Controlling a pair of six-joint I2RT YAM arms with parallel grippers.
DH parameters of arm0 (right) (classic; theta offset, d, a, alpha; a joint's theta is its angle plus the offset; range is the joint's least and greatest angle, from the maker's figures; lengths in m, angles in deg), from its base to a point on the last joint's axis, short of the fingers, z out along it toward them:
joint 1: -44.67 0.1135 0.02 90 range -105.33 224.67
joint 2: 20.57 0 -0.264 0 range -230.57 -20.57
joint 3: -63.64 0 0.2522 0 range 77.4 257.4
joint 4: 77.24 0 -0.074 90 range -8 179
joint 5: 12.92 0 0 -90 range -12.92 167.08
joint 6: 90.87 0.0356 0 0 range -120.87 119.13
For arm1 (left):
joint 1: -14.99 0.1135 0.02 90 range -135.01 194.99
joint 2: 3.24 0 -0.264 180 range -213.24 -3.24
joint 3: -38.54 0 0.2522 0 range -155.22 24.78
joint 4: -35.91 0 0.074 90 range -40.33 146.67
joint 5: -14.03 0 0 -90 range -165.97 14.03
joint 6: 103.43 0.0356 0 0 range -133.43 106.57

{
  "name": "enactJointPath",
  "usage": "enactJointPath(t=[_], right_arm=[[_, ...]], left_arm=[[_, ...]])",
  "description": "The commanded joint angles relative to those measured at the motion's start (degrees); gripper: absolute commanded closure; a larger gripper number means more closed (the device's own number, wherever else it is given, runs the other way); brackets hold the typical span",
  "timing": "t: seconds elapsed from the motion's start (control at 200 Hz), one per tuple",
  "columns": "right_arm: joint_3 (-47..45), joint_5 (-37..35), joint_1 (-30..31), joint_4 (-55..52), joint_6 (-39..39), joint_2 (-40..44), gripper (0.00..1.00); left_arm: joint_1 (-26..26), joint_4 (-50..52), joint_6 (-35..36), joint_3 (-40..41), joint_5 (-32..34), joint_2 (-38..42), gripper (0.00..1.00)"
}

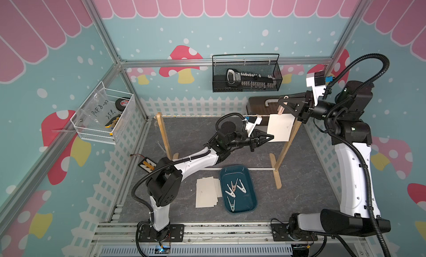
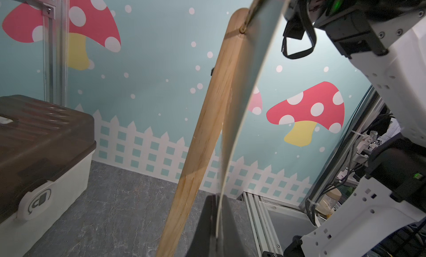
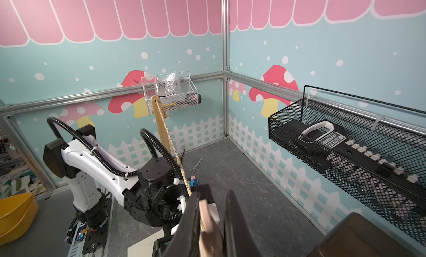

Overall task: Remove the postcards from the strings
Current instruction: Remove the clamp from the clothesline, then place the clamp in the storage box, then place the postcard on the postcard.

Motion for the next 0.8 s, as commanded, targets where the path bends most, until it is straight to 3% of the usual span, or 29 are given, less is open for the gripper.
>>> enactJointPath(t=[0.0, 0.18, 0.375, 0.796], right_arm=[[1.36, -3.35, 0.38, 3.48, 2.84, 2.64, 0.97], [2.28, -5.61, 0.38, 5.39, 6.36, 5.27, 0.97], [1.23, -7.42, 1.43, 8.58, 12.79, 9.81, 0.96], [-17.5, -17.96, 14.46, 15.77, 24.08, 23.17, 0.97]], left_arm=[[0.12, 4.76, 0.83, 0.13, 0.28, 1.83, 1.0], [0.0, 9.57, 2.83, 5.41, 1.42, 8.4, 1.0], [-0.14, 21.16, 6.18, 12.53, 5.12, 18.64, 1.0], [0.12, 51.0, 4.32, 26.49, 18.35, 45.44, 1.0]])
